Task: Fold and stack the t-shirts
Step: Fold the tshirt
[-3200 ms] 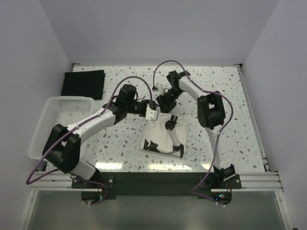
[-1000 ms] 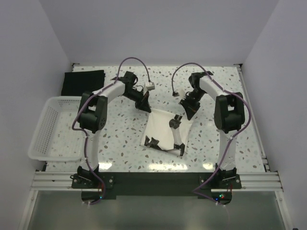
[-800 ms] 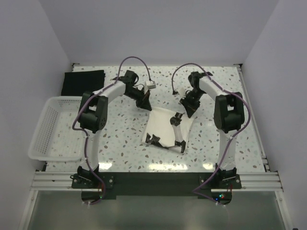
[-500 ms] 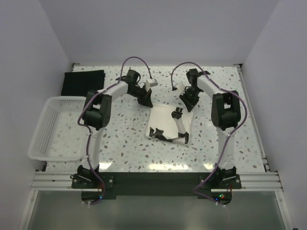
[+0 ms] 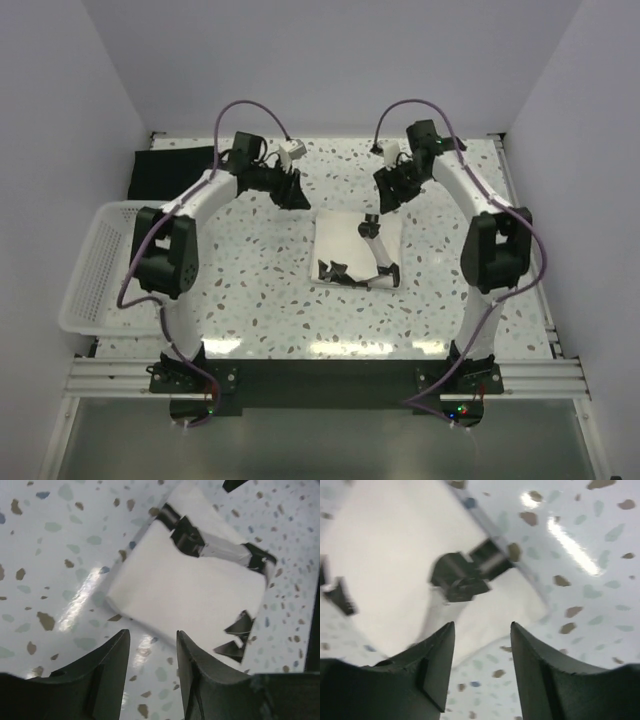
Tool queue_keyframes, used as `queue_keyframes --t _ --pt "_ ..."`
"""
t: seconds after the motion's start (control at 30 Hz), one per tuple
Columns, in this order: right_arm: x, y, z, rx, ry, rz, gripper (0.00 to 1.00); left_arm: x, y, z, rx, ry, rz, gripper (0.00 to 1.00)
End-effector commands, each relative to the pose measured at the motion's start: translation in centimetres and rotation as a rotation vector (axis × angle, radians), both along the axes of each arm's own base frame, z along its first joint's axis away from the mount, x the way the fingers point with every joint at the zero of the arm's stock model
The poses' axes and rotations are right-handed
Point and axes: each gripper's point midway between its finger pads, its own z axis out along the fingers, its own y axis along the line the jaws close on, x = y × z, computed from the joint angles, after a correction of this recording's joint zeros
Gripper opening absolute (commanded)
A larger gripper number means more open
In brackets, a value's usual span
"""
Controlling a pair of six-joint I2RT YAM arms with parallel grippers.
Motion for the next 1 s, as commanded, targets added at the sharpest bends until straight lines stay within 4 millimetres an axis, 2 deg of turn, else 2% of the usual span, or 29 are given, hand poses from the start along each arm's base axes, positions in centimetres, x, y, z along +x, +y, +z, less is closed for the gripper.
queue_keyframes --t 0.0,0.03,0.1,0.13,0.2,0.23,0.3,0.47,0.5,0.6,0.7,0.77,0.83,0.9,0.97 --pt "-6.3 4.6 7.2 0.340 0.111 -0.074 0.50 -6.2 -3.0 5.3 -0.165 0.061 -0.093 0.46" --pt "-8.8 5.8 7.3 0.438 0.184 -0.063 0.48 -8.2 -4.2 5.1 -0.180 0.115 -0.119 0.44" --pt "-11.4 7.1 7.0 0.517 0.296 -0.100 0.43 -11.1 -5.2 4.2 -0.219 0.166 -0.160 0.38" --pt "-13.2 7.6 6.0 0.556 0.355 -0.098 0.42 -12.6 -6.1 4.1 -0.235 0.234 -0.166 0.36" --pt "-14.9 8.3 5.0 0.577 0.417 -0.100 0.40 -13.9 -6.7 2.7 -0.251 0.281 -0.182 0.34" --pt "-16.2 8.3 3.6 0.576 0.472 -0.115 0.39 -14.6 -7.3 2.3 -0.254 0.330 -0.182 0.34" --pt "-17.1 8.6 1.7 0.593 0.540 -0.152 0.38 -14.7 -7.7 0.6 -0.264 0.373 -0.182 0.33" --pt "-17.6 7.3 -3.7 0.500 0.595 -0.175 0.35 -14.9 -7.6 -4.0 -0.221 0.536 -0.130 0.33" --pt "-17.7 6.3 -5.5 0.459 0.615 -0.206 0.35 -15.1 -7.3 -5.9 -0.192 0.591 -0.105 0.33" --pt "-17.5 4.2 -8.2 0.399 0.631 -0.270 0.35 -15.2 -5.7 -9.1 -0.139 0.691 -0.028 0.33" --pt "-17.2 2.9 -9.5 0.380 0.658 -0.316 0.35 -14.3 -4.0 -11.3 -0.107 0.738 0.056 0.34" --pt "-17.1 1.8 -10.1 0.339 0.632 -0.316 0.35 -13.6 -3.1 -12.0 -0.101 0.748 0.100 0.36" --pt "-17.1 0.7 -10.3 0.326 0.644 -0.338 0.34 -13.0 -2.6 -11.9 -0.106 0.728 0.107 0.37" --pt "-16.9 0.0 -10.0 0.332 0.642 -0.332 0.35 -12.3 -2.4 -10.7 -0.113 0.689 0.100 0.38" --pt "-16.6 -0.3 -8.3 0.330 0.631 -0.291 0.36 -11.6 -1.8 -9.6 -0.105 0.609 0.067 0.39"
